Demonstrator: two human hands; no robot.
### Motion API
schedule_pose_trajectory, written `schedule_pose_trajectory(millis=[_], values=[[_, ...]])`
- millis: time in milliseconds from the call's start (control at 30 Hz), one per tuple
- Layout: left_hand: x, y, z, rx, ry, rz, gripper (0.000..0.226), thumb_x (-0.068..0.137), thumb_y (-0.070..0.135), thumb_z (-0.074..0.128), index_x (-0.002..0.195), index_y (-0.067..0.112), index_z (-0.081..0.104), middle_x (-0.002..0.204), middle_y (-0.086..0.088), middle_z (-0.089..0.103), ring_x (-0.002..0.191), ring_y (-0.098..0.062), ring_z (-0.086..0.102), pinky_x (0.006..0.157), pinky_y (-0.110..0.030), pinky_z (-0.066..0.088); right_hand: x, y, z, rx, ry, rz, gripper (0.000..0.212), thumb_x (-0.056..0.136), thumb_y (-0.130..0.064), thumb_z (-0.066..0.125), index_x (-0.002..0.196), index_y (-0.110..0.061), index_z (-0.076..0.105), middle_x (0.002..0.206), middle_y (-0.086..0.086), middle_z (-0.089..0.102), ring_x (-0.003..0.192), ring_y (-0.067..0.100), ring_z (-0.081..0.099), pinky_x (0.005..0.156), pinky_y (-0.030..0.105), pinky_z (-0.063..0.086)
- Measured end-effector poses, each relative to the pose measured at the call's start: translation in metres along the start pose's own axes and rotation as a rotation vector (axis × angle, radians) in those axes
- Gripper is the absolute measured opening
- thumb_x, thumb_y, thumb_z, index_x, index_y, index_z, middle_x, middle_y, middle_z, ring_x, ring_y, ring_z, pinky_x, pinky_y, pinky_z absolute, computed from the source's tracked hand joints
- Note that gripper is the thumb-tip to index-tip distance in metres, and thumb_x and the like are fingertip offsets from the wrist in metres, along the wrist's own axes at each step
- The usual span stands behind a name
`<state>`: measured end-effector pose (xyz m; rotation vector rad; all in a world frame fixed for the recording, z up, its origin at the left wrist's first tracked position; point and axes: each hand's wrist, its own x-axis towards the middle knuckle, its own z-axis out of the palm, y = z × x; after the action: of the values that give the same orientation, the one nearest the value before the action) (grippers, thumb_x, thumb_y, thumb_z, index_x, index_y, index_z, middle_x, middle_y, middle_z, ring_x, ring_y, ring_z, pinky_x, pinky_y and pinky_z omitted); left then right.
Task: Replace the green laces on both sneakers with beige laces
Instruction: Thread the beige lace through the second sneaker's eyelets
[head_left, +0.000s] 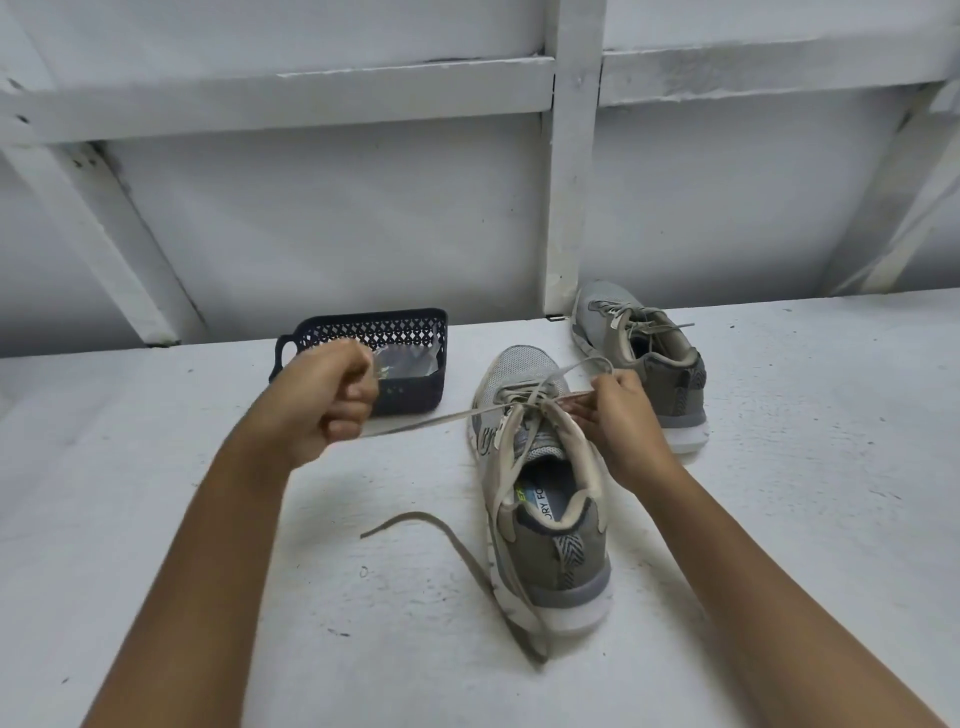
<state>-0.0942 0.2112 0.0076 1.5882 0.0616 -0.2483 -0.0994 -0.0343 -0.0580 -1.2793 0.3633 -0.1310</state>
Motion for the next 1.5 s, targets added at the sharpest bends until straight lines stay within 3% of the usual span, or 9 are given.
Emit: schedule_pose_trajectory(millis=[100, 167, 300, 500, 700, 833, 1000, 1367, 1500], values=[[-0.006, -0.002, 0.007, 0.685, -0.021, -0.055, 0.019, 0.096, 0.012, 0.038, 0.084, 0.010, 0.053, 0.062, -0.001, 0.051, 0.045, -0.010, 0.034, 0.039, -0.018, 0.027, 0.001, 0.002, 0.001, -0.020, -0.011, -0.030, 0.017, 0.100, -0.011, 0.031, 0.087, -0.017, 0.040, 0.077, 0.010, 0.053, 0.063, 0.015, 0.055, 0.061, 0.024, 0.050], [-0.005, -0.008, 0.026, 0.984, 0.005, 0.113, 0.015, 0.096, 0.020, 0.044, 0.099, 0.016, 0.058, 0.086, 0.000, 0.057, 0.066, -0.012, 0.048, 0.057, -0.026, 0.040, -0.001, 0.003, 0.001, -0.023, -0.022, -0.057, 0.017, 0.101, -0.013, 0.032, 0.086, -0.017, 0.041, 0.075, 0.009, 0.054, 0.062, 0.014, 0.054, 0.062, 0.024, 0.049], [0.000, -0.016, 0.077, 1.077, 0.004, 0.443, 0.028, 0.095, 0.028, 0.044, 0.118, 0.023, 0.060, 0.122, -0.003, 0.047, 0.114, -0.017, 0.043, 0.099, -0.037, 0.038, -0.003, 0.004, -0.001, -0.005, -0.029, -0.093, 0.020, 0.101, -0.015, 0.033, 0.084, -0.015, 0.043, 0.072, 0.009, 0.055, 0.060, 0.014, 0.054, 0.061, 0.023, 0.050], [0.015, -0.016, 0.118, 1.500, 0.040, 0.432, 0.033, 0.094, 0.026, 0.042, 0.117, 0.010, 0.060, 0.127, -0.014, 0.044, 0.120, -0.034, 0.037, 0.096, -0.042, 0.037, -0.005, 0.005, -0.002, 0.027, -0.067, -0.116, 0.020, 0.101, -0.012, 0.037, 0.082, -0.015, 0.042, 0.071, 0.008, 0.058, 0.061, 0.014, 0.056, 0.060, 0.020, 0.051], [0.017, -0.021, 0.122, 1.473, 0.022, 0.476, 0.028, 0.091, 0.020, 0.046, 0.114, 0.014, 0.061, 0.124, -0.010, 0.046, 0.119, -0.032, 0.038, 0.092, -0.040, 0.036, -0.007, 0.004, -0.004, 0.062, -0.130, -0.125, 0.021, 0.100, -0.018, 0.042, 0.080, -0.013, 0.045, 0.076, 0.010, 0.057, 0.068, 0.017, 0.056, 0.068, 0.025, 0.048], [0.014, -0.024, 0.112, 1.092, -0.034, 0.462, 0.011, 0.092, 0.024, 0.051, 0.092, 0.018, 0.061, 0.114, -0.006, 0.050, 0.115, -0.027, 0.042, 0.096, -0.038, 0.037, -0.004, 0.005, -0.005, 0.041, -0.127, -0.125, 0.026, 0.102, -0.023, 0.038, 0.080, -0.013, 0.048, 0.076, 0.010, 0.059, 0.073, 0.021, 0.057, 0.071, 0.029, 0.047], [-0.003, -0.018, 0.088, 0.771, -0.152, 0.481, 0.025, 0.088, 0.015, 0.059, 0.067, 0.026, 0.051, 0.086, 0.008, 0.047, 0.086, -0.008, 0.047, 0.069, -0.005, 0.031, -0.003, 0.006, -0.007, -0.107, -0.120, -0.175, 0.020, 0.095, -0.009, 0.052, 0.076, -0.010, 0.058, 0.072, 0.007, 0.060, 0.067, 0.013, 0.060, 0.063, 0.020, 0.050], [-0.018, -0.020, 0.063, 0.544, -0.563, 0.431, 0.016, 0.072, 0.037, 0.062, 0.065, 0.023, 0.059, 0.078, 0.004, 0.054, 0.074, -0.008, 0.050, 0.071, -0.023, 0.040, 0.006, 0.009, -0.003, -0.462, 0.079, -0.240, 0.021, 0.076, -0.004, 0.066, 0.067, -0.019, 0.055, 0.065, 0.000, 0.061, 0.058, 0.012, 0.053, 0.061, 0.026, 0.042], [-0.021, -0.016, 0.054, 0.496, -0.656, 0.391, 0.012, 0.073, 0.027, 0.064, 0.061, 0.031, 0.061, 0.073, 0.009, 0.054, 0.068, -0.005, 0.047, 0.065, -0.015, 0.036, 0.009, 0.009, -0.002, -0.493, 0.095, -0.252, 0.027, 0.076, -0.004, 0.068, 0.063, -0.019, 0.049, 0.061, 0.001, 0.056, 0.054, 0.010, 0.046, 0.058, 0.025, 0.038]])
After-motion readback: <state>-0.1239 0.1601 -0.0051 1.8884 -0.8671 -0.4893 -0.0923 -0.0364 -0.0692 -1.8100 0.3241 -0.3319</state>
